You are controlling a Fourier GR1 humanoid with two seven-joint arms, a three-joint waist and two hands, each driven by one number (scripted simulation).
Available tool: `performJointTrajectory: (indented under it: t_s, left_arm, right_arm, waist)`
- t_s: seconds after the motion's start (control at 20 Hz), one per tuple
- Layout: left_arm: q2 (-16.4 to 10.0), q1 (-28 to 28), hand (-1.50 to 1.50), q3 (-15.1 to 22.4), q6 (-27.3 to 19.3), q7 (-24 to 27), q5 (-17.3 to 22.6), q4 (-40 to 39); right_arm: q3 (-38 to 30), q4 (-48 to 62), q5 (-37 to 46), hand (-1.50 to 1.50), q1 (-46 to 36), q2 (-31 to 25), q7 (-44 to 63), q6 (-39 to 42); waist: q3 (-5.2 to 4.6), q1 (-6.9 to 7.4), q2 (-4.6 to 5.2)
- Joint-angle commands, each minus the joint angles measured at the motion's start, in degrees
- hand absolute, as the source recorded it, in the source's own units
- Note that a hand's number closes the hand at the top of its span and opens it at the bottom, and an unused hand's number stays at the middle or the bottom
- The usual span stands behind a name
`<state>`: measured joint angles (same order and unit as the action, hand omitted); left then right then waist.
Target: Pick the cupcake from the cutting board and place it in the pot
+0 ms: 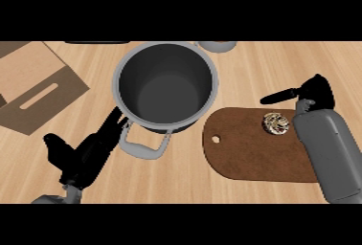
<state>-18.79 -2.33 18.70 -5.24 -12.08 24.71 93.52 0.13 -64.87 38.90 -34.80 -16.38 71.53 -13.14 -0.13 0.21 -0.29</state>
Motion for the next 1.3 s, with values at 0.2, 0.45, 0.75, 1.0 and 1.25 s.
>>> performJointTrajectory:
  t_s: [0.2, 0.45, 0.75, 1.0, 1.25]
  left_arm:
    - [0.5, 2.2, 0.0, -0.2, 1.0, 1.5, -0.2, -0.3]
    - [0.4, 2.0, 0.0, -0.5, 1.2, -0.4, 0.0, 1.4]
    - [1.4, -0.4, 0.0, -1.2, 0.4, -1.4, -0.7, -0.4]
    - [0.3, 3.4, 0.0, -1.6, 2.4, 0.4, -0.9, 1.7]
    - [1.5, -1.2, 0.0, -3.2, 2.8, -0.4, -0.6, -1.1]
  right_arm:
    - [-3.0, 3.1, 7.5, -1.5, 0.1, 4.1, 13.7, 3.9]
    - [-4.5, 2.3, 9.6, -1.5, 1.7, 7.2, 13.7, 3.7]
    - [-7.9, -0.4, 12.4, -1.5, 2.5, 9.8, 13.7, 7.3]
    - [-10.0, 0.3, 15.3, -1.5, 2.5, 11.8, 13.7, 6.7]
    - [-11.6, -0.8, 16.8, -1.5, 3.6, 14.3, 12.7, 7.0]
  waist:
    - [-0.05, -0.81, -0.22]
    - [0.06, -0.42, -0.04]
    - [0.01, -1.36, -0.18]
    - [0.03, -0.24, 0.02]
    - [0.06, -0.61, 0.2]
